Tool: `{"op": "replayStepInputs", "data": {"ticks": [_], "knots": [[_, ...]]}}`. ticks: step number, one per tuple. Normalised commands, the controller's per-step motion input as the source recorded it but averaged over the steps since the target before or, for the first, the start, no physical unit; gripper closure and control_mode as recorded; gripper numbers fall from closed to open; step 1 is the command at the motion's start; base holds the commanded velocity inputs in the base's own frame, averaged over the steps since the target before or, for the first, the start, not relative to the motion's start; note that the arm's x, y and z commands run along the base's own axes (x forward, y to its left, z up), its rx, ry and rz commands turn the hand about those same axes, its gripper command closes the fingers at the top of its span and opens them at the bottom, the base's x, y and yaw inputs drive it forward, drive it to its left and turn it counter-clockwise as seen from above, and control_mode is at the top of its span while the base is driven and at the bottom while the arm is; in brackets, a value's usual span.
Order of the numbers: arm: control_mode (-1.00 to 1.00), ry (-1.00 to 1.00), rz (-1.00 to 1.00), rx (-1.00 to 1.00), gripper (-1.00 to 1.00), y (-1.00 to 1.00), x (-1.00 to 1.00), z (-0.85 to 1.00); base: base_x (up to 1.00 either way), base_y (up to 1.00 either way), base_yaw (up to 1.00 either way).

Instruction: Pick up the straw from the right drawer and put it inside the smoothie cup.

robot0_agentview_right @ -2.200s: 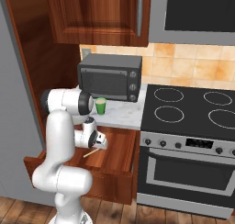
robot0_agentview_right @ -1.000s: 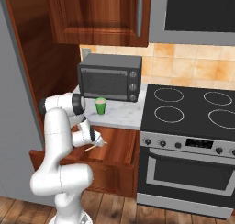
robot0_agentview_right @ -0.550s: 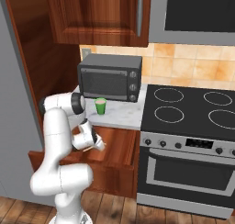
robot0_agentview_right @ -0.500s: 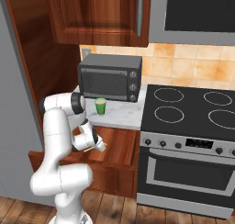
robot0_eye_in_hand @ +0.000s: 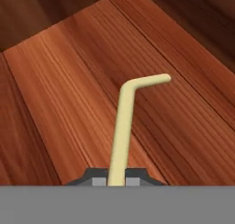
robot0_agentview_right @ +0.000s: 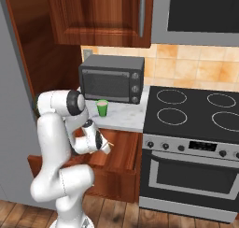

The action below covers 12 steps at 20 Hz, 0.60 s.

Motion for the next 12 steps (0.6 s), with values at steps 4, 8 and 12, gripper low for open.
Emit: {"op": "replayStepInputs", "data": {"ticks": [4, 8, 12], "knots": [[-1.00, -0.16, 0.00, 0.00, 1.00, 0.00, 0.00, 1.00, 0.00, 0.00, 0.00], [-1.00, -0.17, 0.00, 0.00, 1.00, 0.00, 0.00, 1.00, 0.00, 0.00, 0.00], [-1.00, -0.12, 0.00, 0.00, 1.00, 0.00, 0.00, 1.00, 0.00, 0.00, 0.00]]}}
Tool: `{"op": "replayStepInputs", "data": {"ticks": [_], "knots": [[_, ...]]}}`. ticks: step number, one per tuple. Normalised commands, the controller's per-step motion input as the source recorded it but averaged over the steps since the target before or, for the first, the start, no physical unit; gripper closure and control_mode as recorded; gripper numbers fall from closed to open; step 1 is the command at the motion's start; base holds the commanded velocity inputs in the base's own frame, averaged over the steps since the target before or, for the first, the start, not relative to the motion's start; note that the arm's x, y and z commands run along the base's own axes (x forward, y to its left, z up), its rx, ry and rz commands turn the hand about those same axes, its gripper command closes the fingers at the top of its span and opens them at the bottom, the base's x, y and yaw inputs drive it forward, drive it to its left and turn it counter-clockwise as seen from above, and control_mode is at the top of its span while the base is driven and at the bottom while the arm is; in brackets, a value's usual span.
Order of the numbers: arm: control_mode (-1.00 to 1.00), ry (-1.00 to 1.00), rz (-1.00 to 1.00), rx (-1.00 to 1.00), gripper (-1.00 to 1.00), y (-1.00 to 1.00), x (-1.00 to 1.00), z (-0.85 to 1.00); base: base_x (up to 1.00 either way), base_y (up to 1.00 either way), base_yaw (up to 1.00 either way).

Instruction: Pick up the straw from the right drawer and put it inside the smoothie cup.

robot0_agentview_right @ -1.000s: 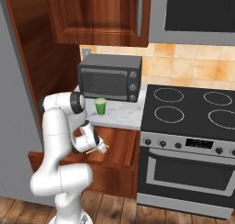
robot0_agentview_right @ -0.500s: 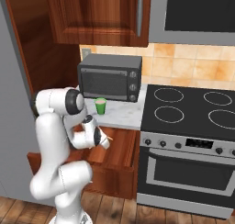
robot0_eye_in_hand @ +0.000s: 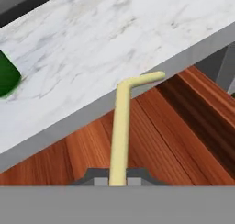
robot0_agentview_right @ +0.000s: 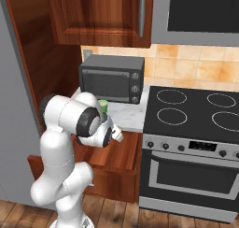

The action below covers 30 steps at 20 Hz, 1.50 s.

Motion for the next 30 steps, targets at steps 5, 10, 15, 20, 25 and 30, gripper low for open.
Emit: {"op": "replayStepInputs", "data": {"ticks": [5, 10, 15, 20, 25, 30], "knots": [[-1.00, -0.11, 0.00, 0.00, 1.00, 0.02, 0.01, 1.00, 0.00, 0.00, 0.00], [-1.00, -0.11, 0.08, 0.00, 1.00, 0.06, 0.17, 1.00, 0.00, 0.00, 0.00], [-1.00, -0.10, 0.14, -0.05, 1.00, 0.17, 0.09, 1.00, 0.00, 0.00, 0.00], [-1.00, -0.16, 0.23, -0.06, 1.00, 0.13, 0.01, 0.93, 0.00, 0.00, 0.00], [-1.00, -0.32, 0.30, -0.03, 1.00, 0.14, 0.00, 0.59, 0.00, 0.00, 0.00], [-1.00, -0.47, 0.28, 0.00, 1.00, 0.04, 0.00, 0.25, 0.00, 0.00, 0.00]]}}
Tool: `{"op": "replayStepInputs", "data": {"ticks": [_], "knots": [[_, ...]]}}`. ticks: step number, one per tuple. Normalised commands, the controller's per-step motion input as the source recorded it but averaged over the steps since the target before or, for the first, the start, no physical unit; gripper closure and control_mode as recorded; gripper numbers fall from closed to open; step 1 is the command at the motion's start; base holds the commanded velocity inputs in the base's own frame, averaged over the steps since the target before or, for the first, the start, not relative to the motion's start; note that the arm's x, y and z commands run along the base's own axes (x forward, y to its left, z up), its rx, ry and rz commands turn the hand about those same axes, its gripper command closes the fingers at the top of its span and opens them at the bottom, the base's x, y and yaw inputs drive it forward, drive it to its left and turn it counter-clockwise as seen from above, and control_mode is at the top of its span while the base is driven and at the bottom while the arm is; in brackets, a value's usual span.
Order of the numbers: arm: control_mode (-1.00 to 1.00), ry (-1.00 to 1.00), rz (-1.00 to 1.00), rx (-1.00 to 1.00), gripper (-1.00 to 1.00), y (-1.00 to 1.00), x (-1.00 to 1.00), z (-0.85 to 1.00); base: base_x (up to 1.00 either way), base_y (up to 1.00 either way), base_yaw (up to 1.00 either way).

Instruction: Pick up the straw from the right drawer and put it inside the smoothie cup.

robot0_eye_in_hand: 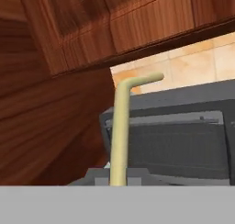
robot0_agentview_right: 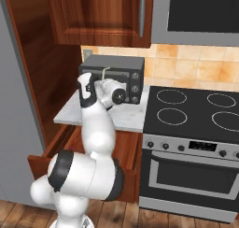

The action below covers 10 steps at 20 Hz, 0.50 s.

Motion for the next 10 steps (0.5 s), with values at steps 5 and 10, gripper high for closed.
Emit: {"op": "replayStepInputs", "data": {"ticks": [5, 10], "knots": [[-1.00, -0.47, 0.24, 0.00, 1.00, 0.00, 0.08, 0.01, 0.00, 0.00, 0.00], [-1.00, -0.25, 0.15, 0.01, 1.00, 0.00, 0.40, 0.00, 0.00, 0.00, 0.00]]}}
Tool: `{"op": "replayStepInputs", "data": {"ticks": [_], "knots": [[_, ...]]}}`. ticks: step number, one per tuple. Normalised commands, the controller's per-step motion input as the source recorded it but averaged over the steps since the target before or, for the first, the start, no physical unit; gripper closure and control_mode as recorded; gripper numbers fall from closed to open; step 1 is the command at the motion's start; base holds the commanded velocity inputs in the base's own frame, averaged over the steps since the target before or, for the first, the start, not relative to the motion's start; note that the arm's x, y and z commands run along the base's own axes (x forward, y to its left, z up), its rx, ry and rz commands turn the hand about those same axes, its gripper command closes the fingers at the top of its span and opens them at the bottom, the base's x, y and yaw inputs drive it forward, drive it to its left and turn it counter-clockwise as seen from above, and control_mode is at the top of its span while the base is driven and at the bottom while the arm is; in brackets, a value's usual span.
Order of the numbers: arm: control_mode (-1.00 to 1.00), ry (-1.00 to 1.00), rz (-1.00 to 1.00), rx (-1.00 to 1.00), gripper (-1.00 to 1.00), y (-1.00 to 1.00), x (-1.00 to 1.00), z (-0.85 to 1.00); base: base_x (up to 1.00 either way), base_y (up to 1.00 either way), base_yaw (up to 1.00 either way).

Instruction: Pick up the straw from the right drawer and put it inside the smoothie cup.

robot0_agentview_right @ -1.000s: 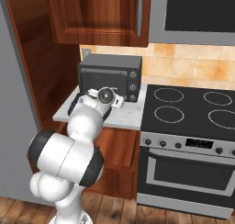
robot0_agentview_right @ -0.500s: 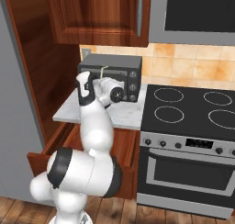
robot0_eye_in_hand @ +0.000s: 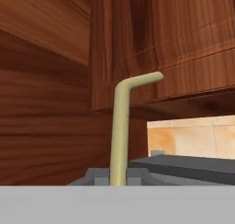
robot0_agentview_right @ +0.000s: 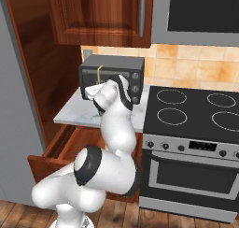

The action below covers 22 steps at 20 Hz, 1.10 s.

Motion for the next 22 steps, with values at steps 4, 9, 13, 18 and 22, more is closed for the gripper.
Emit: {"op": "replayStepInputs", "data": {"ticks": [4, 9, 13, 18, 22], "knots": [[-1.00, 0.00, 0.01, 0.02, 1.00, -0.09, 0.76, -0.01, 0.00, 0.00, 0.00], [-1.00, 0.00, 0.00, -0.01, 1.00, -0.01, 0.46, 0.18, 0.00, 0.00, 0.00], [-1.00, 0.00, 0.00, -0.11, 1.00, 0.12, 0.31, 0.26, 0.00, 0.00, 0.00], [-1.00, -0.01, 0.00, -0.13, 1.00, 0.02, 0.30, 0.10, 0.00, 0.00, 0.00], [-1.00, -0.01, 0.03, -0.15, 1.00, 0.00, 0.23, 0.07, 0.00, 0.00, 0.00]]}}
